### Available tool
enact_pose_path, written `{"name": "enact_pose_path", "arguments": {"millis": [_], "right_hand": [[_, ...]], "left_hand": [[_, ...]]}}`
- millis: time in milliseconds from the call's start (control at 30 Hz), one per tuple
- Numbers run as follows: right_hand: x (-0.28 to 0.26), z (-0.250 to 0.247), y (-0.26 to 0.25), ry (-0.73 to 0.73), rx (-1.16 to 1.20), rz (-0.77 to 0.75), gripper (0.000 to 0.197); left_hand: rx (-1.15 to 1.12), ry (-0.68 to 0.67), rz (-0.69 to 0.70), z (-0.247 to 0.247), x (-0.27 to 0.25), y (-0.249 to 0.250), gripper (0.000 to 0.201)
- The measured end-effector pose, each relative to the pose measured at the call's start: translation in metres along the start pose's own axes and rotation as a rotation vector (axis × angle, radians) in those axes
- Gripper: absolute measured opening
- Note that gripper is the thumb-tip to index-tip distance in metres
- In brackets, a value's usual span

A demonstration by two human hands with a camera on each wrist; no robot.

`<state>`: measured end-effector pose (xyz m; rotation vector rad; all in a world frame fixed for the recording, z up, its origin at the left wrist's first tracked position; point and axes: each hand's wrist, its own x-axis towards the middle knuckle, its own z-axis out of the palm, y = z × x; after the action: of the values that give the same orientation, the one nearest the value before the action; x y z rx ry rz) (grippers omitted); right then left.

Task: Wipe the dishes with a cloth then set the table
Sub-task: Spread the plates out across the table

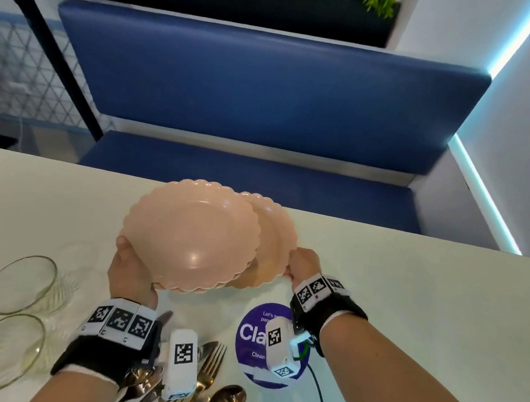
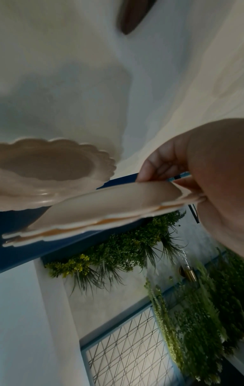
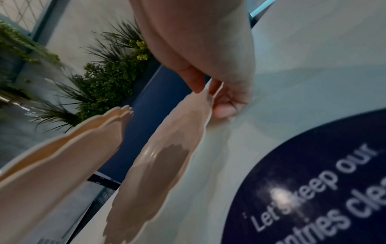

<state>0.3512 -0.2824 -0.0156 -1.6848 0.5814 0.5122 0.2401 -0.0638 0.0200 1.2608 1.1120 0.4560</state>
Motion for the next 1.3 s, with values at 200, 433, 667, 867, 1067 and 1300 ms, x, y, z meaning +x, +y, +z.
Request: {"name": "enact_pose_path", "arguments": {"millis": [200, 433, 667, 867, 1067, 1300], "right_hand": [[-0.035, -0.029, -0.018, -0.159, -0.007, -0.134, 0.025], [-0.054, -0.098, -0.018, -0.056, 0.127, -0.238, 0.023], [-0.056, -0.203, 0.000, 0.065, 0.362, -0.156, 0.027], [-0.015, -0.286, 0.039, 0.393, 0.621, -0.048, 0.048], [0.012, -0.318, 0.058, 0.513, 0.598, -0.004, 0.054], [0.023, -0.343, 0.062, 0.527, 0.363, -0.021, 0.045]], "left_hand": [[0.011, -0.131, -0.061, 0.026, -0.047, 0.010, 0.052], [0.021, -0.233, -0.017, 0.074, -0.098, -0.002, 0.050], [0.089, -0.214, -0.009, 0.097, -0.128, -0.016, 0.063], [0.229, -0.213, -0.051, 0.098, -0.146, -0.030, 0.064], [0.353, -0.230, 0.011, 0.108, -0.163, -0.045, 0.063], [0.259, -0.242, -0.126, 0.113, -0.172, -0.055, 0.086]]}}
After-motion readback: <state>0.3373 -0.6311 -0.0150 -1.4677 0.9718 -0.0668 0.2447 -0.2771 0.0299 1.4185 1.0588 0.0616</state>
